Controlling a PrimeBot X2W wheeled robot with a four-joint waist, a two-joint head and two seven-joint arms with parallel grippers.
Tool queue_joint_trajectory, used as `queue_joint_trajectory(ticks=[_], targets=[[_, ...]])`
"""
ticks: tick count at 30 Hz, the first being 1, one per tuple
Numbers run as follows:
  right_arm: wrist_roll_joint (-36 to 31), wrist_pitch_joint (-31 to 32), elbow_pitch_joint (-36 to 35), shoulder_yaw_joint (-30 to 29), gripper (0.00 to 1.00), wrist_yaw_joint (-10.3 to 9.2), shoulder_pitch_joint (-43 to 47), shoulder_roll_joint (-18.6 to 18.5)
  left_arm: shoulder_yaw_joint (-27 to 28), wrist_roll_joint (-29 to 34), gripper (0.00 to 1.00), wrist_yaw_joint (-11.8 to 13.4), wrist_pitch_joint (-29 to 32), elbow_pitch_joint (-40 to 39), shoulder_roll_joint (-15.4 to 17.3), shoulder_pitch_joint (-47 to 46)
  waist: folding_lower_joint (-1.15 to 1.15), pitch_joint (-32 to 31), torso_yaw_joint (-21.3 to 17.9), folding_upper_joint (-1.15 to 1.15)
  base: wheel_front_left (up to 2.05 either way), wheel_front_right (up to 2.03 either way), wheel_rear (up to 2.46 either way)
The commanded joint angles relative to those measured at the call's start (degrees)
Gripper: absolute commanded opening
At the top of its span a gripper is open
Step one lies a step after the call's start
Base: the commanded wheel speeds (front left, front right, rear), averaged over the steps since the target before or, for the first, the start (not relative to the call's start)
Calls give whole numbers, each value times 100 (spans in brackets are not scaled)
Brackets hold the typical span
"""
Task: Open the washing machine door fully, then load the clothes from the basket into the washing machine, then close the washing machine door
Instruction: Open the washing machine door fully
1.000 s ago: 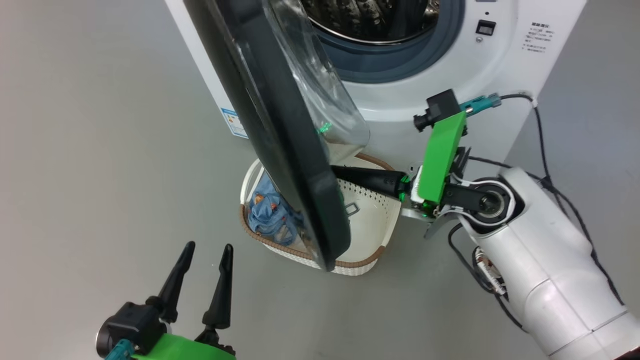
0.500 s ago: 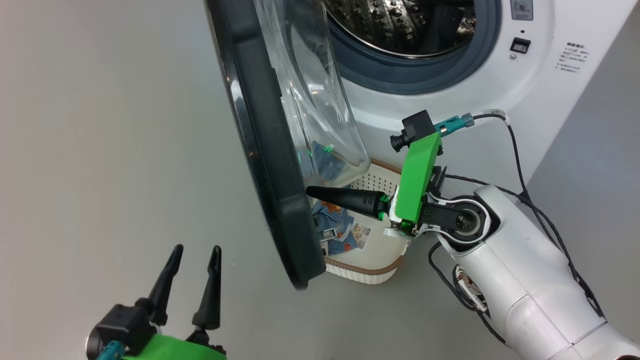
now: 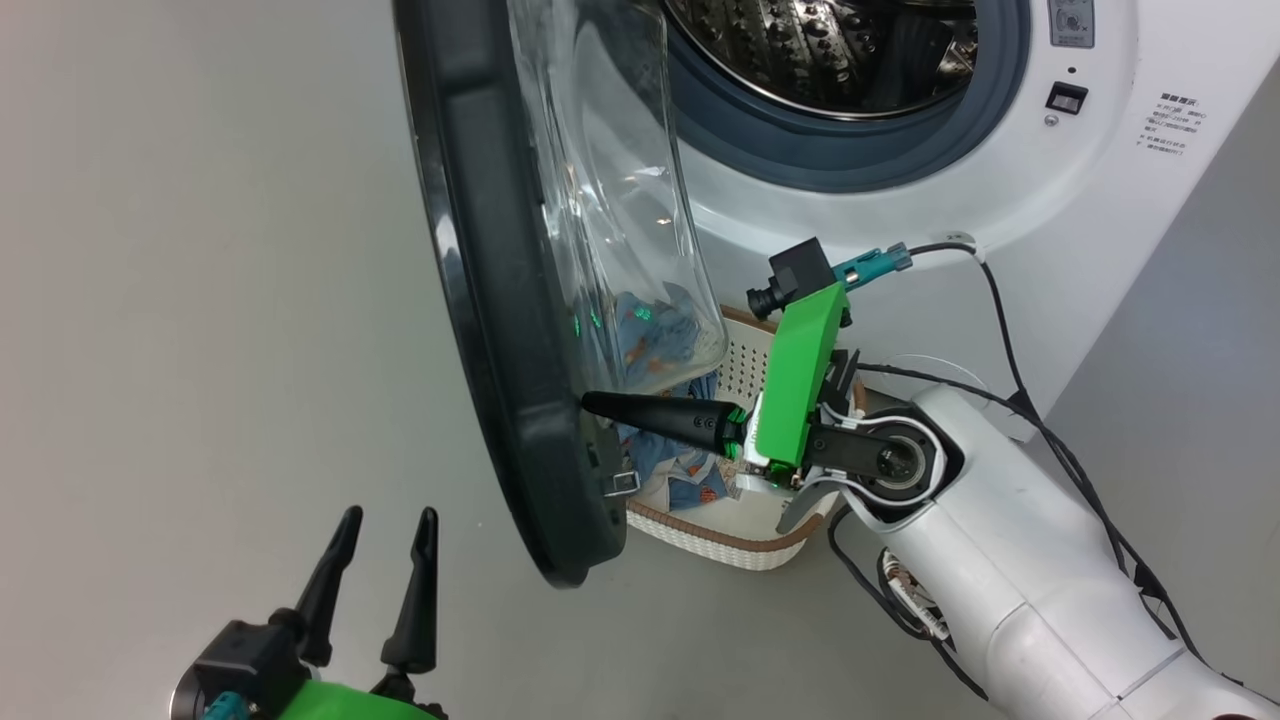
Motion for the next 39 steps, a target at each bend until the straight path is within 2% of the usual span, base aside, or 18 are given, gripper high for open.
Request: queue_joint_trajectory(ticks=[1, 9, 10, 11, 12, 14, 24, 32, 39], targets=[[50, -39, -146, 81, 0, 9, 7, 238, 215, 43, 100, 20, -46, -84, 104, -97, 0, 4, 0, 0, 0, 0, 0], [40, -237, -142, 144, 0, 9, 20, 243, 302, 93, 100, 8, -46, -16, 104, -120, 0, -46, -73, 0, 0, 0, 0], [17, -281, -136, 136, 6, 9, 29, 243, 318, 102, 100, 6, -46, 0, 104, -123, 0, -54, -92, 0, 0, 0, 0], [-6, -318, -133, 126, 30, 9, 43, 243, 328, 109, 100, 3, -46, 18, 104, -128, 0, -65, -109, 0, 0, 0, 0], [-12, -340, -125, 106, 46, 9, 68, 234, 332, 116, 100, 0, -46, 36, 104, -137, 0, -77, -125, 0, 0, 0, 0], [-52, -415, -124, 61, 100, 9, 119, 179, 344, 109, 100, -4, -46, 70, 104, -163, 0, -95, -159, 0, 0, 0, 0], [-387, -892, -170, 40, 100, 9, 468, -174, 532, 159, 100, -20, -46, 241, 104, -240, 0, -162, -459, 0, 0, 0, 0], [-876, -1392, -334, 428, 100, 9, 777, -665, 596, 224, 100, -22, -46, 262, 113, -268, 0, -162, -710, 0, 0, 0, 0], [-904, -2026, -506, 534, 100, 9, 1238, -1184, 750, 245, 100, -22, -46, 267, 158, -200, 0, -247, -956, 0, 0, 0, 0]])
